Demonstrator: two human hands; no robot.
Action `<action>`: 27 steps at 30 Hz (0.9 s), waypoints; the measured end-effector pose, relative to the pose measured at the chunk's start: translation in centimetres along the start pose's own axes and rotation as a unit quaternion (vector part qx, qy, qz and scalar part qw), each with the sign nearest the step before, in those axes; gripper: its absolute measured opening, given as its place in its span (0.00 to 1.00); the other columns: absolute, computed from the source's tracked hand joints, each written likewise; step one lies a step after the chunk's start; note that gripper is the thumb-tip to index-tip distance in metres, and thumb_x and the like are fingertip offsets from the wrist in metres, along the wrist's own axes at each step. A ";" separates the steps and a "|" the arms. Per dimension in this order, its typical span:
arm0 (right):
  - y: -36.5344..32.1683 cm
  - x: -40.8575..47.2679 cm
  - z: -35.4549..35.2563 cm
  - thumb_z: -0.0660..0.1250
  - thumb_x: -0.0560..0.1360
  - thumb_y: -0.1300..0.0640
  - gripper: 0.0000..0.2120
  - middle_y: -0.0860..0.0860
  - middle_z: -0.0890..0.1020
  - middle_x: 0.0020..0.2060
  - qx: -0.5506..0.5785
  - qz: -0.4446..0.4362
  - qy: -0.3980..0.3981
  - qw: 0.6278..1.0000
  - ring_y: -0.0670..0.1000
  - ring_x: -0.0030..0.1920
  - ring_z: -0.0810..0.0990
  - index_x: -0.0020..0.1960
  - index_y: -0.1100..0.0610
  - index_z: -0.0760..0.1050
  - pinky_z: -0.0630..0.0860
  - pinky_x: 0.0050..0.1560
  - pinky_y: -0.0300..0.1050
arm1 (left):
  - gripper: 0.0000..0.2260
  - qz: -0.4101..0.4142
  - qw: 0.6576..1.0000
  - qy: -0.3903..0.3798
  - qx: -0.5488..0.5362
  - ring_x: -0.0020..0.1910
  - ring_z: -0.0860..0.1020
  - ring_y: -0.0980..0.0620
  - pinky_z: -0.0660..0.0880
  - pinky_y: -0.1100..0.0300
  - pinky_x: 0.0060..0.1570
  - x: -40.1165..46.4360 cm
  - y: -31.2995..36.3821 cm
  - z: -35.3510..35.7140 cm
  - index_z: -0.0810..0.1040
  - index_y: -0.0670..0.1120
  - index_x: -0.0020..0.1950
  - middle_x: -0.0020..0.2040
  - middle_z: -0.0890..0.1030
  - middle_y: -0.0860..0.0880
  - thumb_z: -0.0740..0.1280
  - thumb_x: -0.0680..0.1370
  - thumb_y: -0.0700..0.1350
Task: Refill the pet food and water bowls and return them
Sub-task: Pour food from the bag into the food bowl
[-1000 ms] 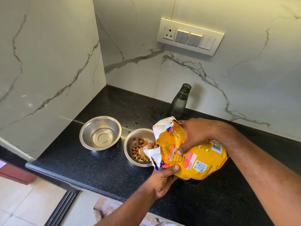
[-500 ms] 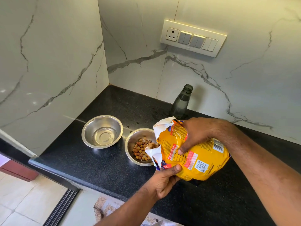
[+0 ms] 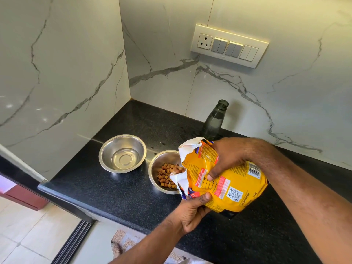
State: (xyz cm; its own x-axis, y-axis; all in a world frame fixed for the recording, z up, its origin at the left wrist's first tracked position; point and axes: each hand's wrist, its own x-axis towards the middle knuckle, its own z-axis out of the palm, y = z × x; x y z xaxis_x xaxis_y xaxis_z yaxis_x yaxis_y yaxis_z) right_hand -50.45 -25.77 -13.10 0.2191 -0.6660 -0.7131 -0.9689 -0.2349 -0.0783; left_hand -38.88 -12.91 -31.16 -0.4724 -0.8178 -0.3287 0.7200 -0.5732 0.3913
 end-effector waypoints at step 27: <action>-1.1 1.0 -0.7 0.79 0.65 0.33 0.41 0.46 0.84 0.57 0.000 0.009 -0.022 1.000 0.49 0.53 0.85 0.71 0.49 0.71 0.82 0.60 0.52 | 0.38 -0.033 0.998 -0.004 -0.045 0.62 0.81 0.36 0.82 0.39 0.53 -0.3 0.4 -0.5 0.79 0.39 0.65 0.65 0.80 0.35 0.87 0.56 0.35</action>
State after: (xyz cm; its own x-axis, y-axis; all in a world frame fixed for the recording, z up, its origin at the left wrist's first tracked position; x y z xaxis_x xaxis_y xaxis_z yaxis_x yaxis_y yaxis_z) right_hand -49.06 -26.65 -13.18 0.1952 -0.6378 -0.7450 -0.9728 -0.2225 -0.0645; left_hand -38.19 -12.92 -31.32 -0.5244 -0.7784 -0.3450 0.7296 -0.6197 0.2892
